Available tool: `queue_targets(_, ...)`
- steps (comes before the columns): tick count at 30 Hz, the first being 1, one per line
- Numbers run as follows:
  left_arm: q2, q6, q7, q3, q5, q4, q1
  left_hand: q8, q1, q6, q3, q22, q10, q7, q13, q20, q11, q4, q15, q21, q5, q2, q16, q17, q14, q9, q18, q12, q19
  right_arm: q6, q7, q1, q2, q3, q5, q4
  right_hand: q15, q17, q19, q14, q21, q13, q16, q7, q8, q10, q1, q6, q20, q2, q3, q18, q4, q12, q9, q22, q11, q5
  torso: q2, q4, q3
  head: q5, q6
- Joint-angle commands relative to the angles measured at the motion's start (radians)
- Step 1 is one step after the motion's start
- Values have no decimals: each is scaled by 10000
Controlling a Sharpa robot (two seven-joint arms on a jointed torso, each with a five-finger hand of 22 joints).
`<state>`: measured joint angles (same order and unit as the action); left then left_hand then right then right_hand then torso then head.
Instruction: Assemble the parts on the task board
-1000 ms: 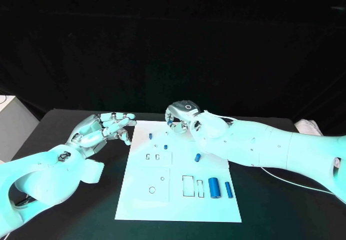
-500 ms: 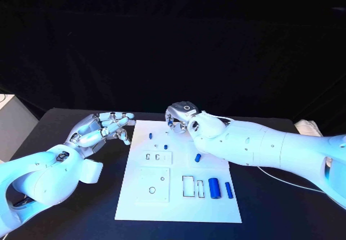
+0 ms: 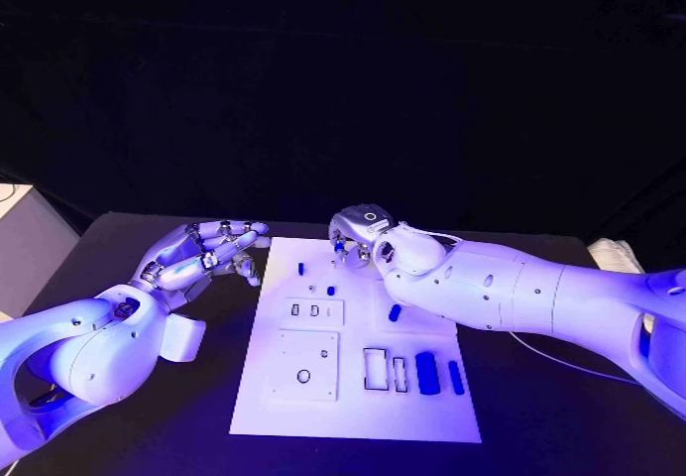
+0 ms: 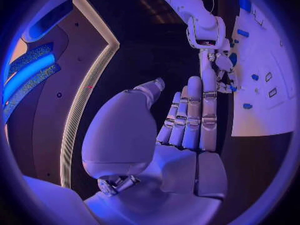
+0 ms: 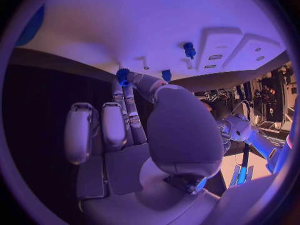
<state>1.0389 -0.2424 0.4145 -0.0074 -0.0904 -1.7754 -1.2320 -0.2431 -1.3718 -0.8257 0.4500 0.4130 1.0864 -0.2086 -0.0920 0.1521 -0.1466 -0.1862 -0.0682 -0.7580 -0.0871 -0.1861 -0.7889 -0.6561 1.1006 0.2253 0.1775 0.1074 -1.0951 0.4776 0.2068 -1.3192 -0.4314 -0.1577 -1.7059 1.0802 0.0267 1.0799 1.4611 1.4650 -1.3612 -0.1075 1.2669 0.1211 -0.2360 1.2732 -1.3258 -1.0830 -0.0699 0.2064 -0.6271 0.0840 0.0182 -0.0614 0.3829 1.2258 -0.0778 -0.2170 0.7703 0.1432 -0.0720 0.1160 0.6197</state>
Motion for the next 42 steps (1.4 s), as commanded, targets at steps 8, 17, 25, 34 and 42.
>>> queue_targets(8, -14, 185, 37, 9, -70, -27, -19, 16, 55, 74, 65, 11, -78, -144, -14, -1, -18, 4, 13, -53, 49, 41, -38, -10, -54, 15, 37, 52, 46, -247, -18, 28, 84, -12, -23, -194, 26, -77, 4, 221, 30, -196, 13, 66, -8, 293, -63, 71, 4, -69, -269, -140, 306, -15, 24, -64, 229, -16, 16, -15, -6, -46, -15)
queue_targets(17, -8, 238, 37, 9, -70, -24, -21, 13, 45, 87, 88, 50, -96, -148, -17, 6, -23, 22, 9, -110, 54, 42, -53, -7, -74, 26, 40, 62, 98, -97, -16, 36, 152, -16, -10, -292, 11, -188, -48, 182, 111, -193, -53, 81, 24, 226, -32, 129, -9, -70, -286, -117, 307, -3, 37, -180, 210, -1, 16, -9, -8, -42, -18)
queue_targets(25, -19, 254, 30, 9, -70, -20, -21, 13, 45, 87, 88, 50, -96, -148, -17, 6, -23, 22, 9, -110, 54, 42, -53, -7, -74, 26, 40, 62, 98, -71, -82, 38, 270, -17, 41, -419, -33, -326, -81, 129, 137, -166, -130, 125, 109, 34, 22, 268, -47, -37, -327, -116, 327, 9, 62, -185, 155, 126, 30, -12, -10, -70, -28)
queue_targets(34, -23, 259, 6, 9, -70, -9, -22, 13, 45, 87, 88, 50, -96, -148, -17, 6, -23, 22, 9, -110, 54, 42, -53, -7, -74, 26, 40, 62, 98, -20, -176, 38, 307, -17, 136, -496, -139, -562, -185, 60, 292, -65, -247, 235, 318, -386, 149, 580, -136, 101, -429, -76, 332, 19, 72, -376, 26, 216, 29, -5, -15, -76, -12)
queue_targets(42, -16, 262, -8, 9, -70, 1, -22, 13, 48, 95, 96, 65, -107, -151, -18, 9, -26, 23, 6, -134, 55, 47, -60, -5, -79, 29, 41, 64, 117, 108, -346, 35, 186, -18, 329, -436, -400, -1592, -744, -201, 1545, 442, -883, 363, 936, -2520, 277, 1434, -381, 485, 22, 234, 311, 0, -35, -1997, -293, 179, 27, -17, -13, -97, 0)
